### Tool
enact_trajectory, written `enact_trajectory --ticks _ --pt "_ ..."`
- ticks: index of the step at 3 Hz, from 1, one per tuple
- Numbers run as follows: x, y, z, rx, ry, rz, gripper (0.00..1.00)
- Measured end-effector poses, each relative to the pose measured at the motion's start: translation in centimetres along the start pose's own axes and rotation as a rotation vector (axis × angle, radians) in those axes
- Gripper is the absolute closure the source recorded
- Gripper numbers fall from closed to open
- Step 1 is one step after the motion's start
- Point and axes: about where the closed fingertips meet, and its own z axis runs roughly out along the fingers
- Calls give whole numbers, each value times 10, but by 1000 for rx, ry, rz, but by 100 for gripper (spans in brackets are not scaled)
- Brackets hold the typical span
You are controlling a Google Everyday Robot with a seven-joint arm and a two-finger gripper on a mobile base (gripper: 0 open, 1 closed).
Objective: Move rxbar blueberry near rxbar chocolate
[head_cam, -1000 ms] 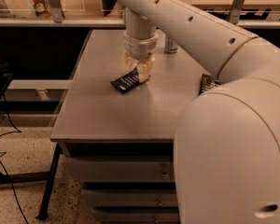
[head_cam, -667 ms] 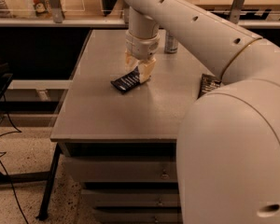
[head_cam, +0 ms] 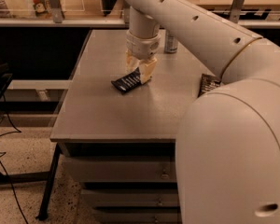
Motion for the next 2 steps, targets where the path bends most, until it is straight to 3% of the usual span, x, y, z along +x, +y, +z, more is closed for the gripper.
enact_trajectory --ticks 2 --pt "19 17 -13 59 -59 60 48"
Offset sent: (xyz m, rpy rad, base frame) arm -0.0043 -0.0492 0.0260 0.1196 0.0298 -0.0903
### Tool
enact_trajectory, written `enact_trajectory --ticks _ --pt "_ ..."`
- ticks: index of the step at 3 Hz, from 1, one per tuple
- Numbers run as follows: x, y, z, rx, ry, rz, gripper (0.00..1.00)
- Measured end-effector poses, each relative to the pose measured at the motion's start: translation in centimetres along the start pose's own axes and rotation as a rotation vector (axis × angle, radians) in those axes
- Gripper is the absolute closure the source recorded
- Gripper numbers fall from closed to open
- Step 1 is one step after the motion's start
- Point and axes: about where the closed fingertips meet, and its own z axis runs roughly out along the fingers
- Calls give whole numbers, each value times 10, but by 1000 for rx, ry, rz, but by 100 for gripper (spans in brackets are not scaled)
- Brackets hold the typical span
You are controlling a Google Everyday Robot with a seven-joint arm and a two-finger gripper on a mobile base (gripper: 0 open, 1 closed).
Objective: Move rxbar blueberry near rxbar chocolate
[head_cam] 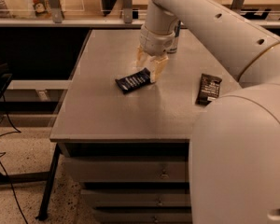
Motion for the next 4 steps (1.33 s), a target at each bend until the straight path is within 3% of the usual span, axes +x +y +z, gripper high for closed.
enact_trajectory --ticks 1,4 --pt "8 4 -7 14 -12 19 51" --pt "3 8 -3 5 -34 14 45"
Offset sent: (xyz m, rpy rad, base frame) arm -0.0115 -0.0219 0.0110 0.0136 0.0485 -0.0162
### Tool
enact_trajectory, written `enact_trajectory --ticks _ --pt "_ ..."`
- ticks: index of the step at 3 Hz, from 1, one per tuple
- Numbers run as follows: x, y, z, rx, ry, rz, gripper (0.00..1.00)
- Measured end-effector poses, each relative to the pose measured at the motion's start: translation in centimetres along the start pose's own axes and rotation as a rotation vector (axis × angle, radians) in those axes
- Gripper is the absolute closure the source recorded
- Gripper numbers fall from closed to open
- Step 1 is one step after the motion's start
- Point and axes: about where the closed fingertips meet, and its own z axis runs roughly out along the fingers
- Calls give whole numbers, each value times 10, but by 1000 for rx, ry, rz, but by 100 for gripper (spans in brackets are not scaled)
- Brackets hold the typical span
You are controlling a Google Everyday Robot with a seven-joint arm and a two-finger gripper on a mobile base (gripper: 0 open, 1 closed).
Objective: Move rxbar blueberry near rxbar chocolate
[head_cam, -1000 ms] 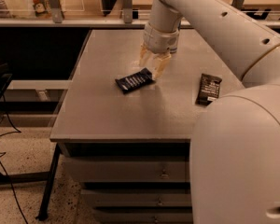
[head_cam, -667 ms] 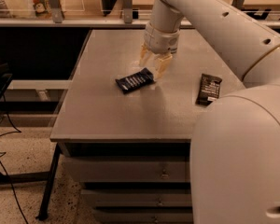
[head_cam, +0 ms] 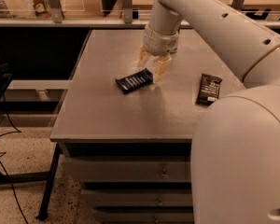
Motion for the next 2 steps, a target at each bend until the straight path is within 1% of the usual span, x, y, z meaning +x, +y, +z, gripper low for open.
enact_trajectory --ticks 1,2 --pt "0 0 0 0 0 0 45" --pt "-6 -9 12 -11 -3 -12 41"
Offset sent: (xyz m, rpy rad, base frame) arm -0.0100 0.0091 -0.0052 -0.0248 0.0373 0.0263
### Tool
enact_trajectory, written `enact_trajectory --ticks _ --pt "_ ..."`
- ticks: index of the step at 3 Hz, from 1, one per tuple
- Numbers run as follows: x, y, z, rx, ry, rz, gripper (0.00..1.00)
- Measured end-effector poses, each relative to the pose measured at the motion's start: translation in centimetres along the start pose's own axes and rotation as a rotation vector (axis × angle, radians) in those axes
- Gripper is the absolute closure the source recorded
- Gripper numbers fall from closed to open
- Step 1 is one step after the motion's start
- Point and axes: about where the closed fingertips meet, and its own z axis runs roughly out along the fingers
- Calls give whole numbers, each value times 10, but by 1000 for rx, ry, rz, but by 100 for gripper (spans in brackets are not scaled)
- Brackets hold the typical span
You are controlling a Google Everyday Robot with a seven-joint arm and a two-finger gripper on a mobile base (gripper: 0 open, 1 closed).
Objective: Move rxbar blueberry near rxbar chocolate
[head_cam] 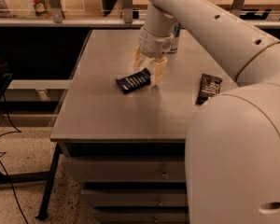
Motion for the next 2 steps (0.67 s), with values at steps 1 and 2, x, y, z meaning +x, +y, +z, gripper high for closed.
enact_trajectory --ticks 1,2 --pt "1 -3 2 -1 2 0 42" --pt "2 -3 2 -3 3 1 60"
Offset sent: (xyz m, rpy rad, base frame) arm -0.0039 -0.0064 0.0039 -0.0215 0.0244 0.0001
